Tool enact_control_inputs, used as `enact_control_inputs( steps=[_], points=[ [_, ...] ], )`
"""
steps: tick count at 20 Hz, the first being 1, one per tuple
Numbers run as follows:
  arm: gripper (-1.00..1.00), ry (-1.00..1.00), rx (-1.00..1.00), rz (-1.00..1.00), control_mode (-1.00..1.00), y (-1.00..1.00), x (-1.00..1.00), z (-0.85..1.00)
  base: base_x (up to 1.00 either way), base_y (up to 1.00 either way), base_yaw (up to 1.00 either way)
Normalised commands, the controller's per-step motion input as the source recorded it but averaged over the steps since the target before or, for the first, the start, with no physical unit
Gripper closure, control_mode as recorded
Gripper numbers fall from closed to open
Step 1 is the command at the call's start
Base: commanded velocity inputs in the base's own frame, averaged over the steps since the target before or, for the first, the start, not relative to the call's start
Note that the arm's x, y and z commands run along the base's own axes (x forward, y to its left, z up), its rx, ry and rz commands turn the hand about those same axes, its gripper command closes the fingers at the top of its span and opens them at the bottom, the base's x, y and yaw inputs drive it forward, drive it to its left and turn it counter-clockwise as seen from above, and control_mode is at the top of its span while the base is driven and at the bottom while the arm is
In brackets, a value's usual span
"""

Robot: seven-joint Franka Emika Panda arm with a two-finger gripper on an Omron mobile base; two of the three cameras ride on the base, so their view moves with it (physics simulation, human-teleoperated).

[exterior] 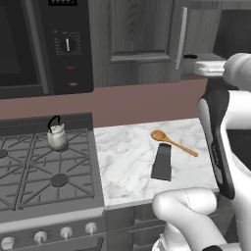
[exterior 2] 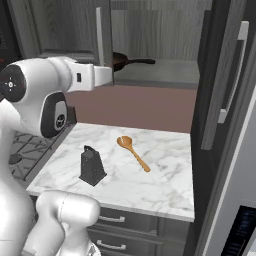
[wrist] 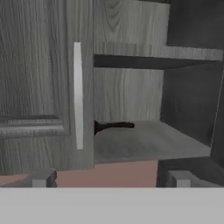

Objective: Pick the pan from the cabinet and place it on the stove. Then turn on the stove burner for the pan.

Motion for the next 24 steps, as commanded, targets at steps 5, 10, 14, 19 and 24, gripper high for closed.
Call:
enact_control_inputs(
  steps=[5, 10, 14, 19, 24],
  points=[
    [-1.0, -0.22, 0.12, 0.17, -1.0, 0.33, 0.34, 0.0, 0.0, 0.0, 0.0],
    [-1.0, -0.27, 0.06, 0.1, -1.0, 0.15, 0.35, 0.0, 0.0, 0.0, 0.0],
    [-1.0, -0.28, 0.0, 0.07, -1.0, 0.12, 0.31, 0.0, 0.0, 0.0, 0.0],
    [-1.0, -0.19, 0.0, 0.03, -1.0, 0.04, 0.32, 0.0, 0.0, 0.0, 0.0],
    [-1.0, -0.08, 0.0, 0.0, -1.0, 0.0, 0.36, 0.11, 0.0, 0.0, 0.0]
  ],
)
